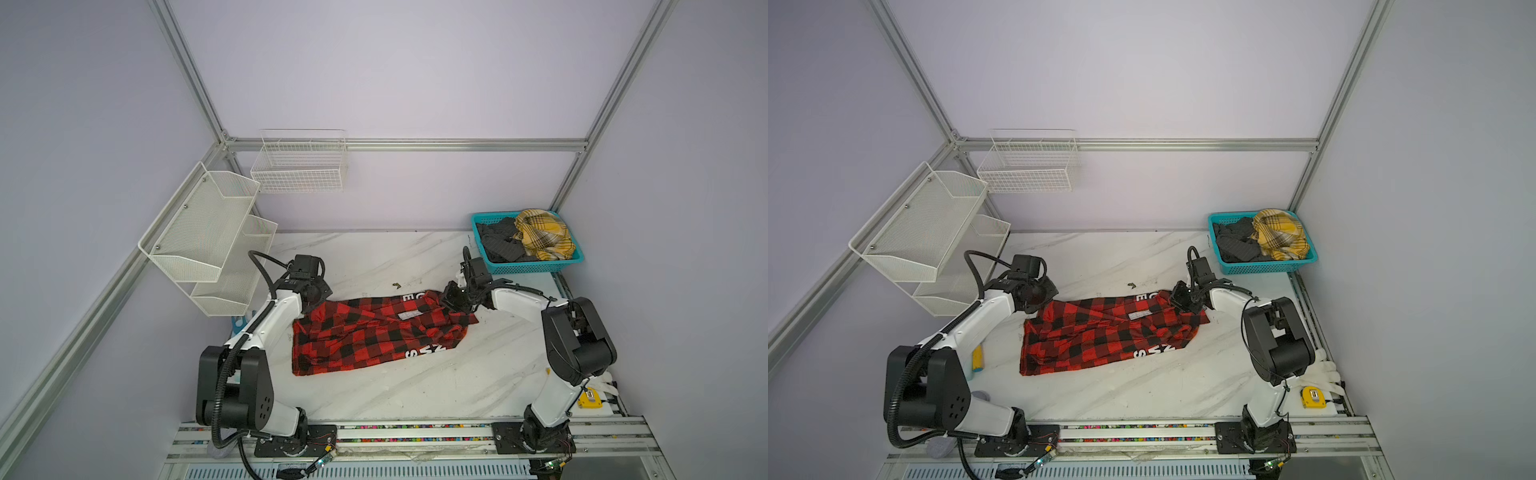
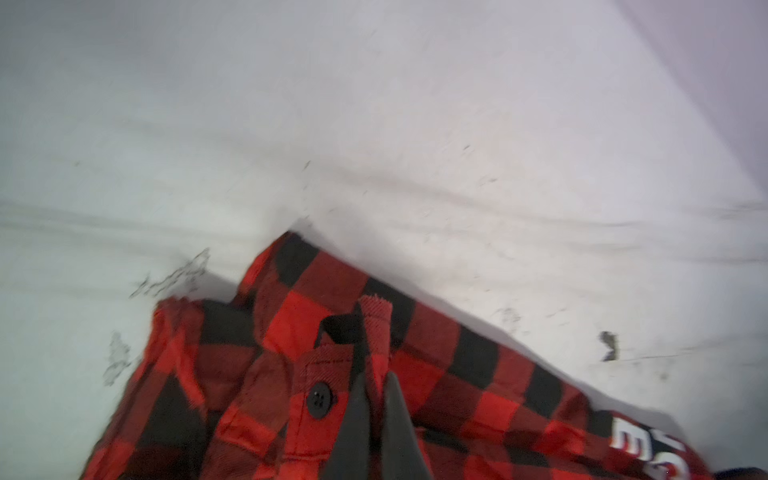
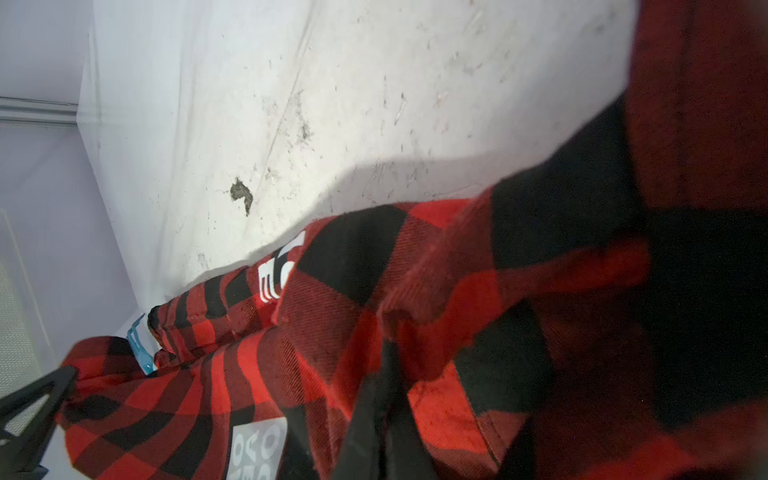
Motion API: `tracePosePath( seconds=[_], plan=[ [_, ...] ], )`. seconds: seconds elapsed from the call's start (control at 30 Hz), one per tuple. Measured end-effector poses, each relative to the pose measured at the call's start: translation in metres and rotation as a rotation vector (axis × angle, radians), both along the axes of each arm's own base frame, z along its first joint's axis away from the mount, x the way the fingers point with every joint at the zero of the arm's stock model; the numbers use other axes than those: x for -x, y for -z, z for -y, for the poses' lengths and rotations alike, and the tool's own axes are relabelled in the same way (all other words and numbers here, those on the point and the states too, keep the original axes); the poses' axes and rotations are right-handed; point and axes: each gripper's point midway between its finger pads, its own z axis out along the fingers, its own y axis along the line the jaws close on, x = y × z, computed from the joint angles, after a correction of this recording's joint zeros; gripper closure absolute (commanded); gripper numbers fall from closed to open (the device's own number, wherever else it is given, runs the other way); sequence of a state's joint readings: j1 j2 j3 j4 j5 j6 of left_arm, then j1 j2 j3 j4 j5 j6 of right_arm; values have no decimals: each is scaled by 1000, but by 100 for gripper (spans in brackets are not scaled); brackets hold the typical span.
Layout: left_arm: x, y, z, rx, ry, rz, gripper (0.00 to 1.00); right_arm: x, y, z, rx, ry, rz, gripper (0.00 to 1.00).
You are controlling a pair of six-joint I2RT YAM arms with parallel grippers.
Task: Fold and stack the long sleeve shirts
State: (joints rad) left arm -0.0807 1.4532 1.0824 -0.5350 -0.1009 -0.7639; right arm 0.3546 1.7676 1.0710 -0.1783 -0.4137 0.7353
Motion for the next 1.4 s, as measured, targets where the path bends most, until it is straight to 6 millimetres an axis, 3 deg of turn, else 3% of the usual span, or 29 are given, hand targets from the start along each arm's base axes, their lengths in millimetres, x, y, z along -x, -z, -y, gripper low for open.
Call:
tracePosePath(
  seconds=[0.1, 0.2, 0.27, 0.33, 0.53, 0.57, 0.6, 0.67, 0.73, 0.87, 1.0, 1.1, 1.17, 1.3, 1.4],
  plan=[
    [-13, -45, 0, 17, -8, 172, 100, -8, -4, 3, -37, 23, 21, 100],
    [-13, -93, -4, 31, -43, 360, 100, -13, -6, 6, -74, 48, 36, 100],
    [-2, -102, -8, 44, -69, 436, 100, -14, -7, 5, -100, 55, 46, 100],
    [12, -86, -14, 47, -106, 452, 100, -14, -7, 3, -120, 56, 57, 100],
    [61, 50, -32, 26, -217, 194, 100, -1, 12, -3, -140, 38, 34, 100],
    [70, 66, -33, 25, -229, 150, 98, 2, 16, -4, -138, 32, 28, 100],
    [75, 75, -34, 27, -238, 126, 81, 4, 19, -6, -136, 25, 22, 93],
    [78, 80, -35, 32, -250, 106, 51, 9, 23, -7, -132, 15, 12, 64],
    [80, 80, -36, 33, -256, 102, 39, 11, 23, -8, -130, 0, 14, 42],
    [96, 76, -38, 18, -263, 58, 29, 14, 5, -5, -117, -23, 50, 28],
    [105, 44, -46, -24, -284, 52, 23, 12, -30, 4, -52, -30, 117, 29],
    [101, 19, -49, -43, -289, 38, 23, 6, -57, 12, 10, -28, 174, 39],
    [94, 13, -48, -46, -284, -1, 24, 2, -73, 17, 46, -26, 202, 43],
    [90, 32, -43, -38, -264, -140, 24, -4, -90, 18, 98, -36, 230, 50],
    [97, 59, -38, -29, -246, -263, 29, -7, -94, 5, 106, -61, 239, 55]
  ],
)
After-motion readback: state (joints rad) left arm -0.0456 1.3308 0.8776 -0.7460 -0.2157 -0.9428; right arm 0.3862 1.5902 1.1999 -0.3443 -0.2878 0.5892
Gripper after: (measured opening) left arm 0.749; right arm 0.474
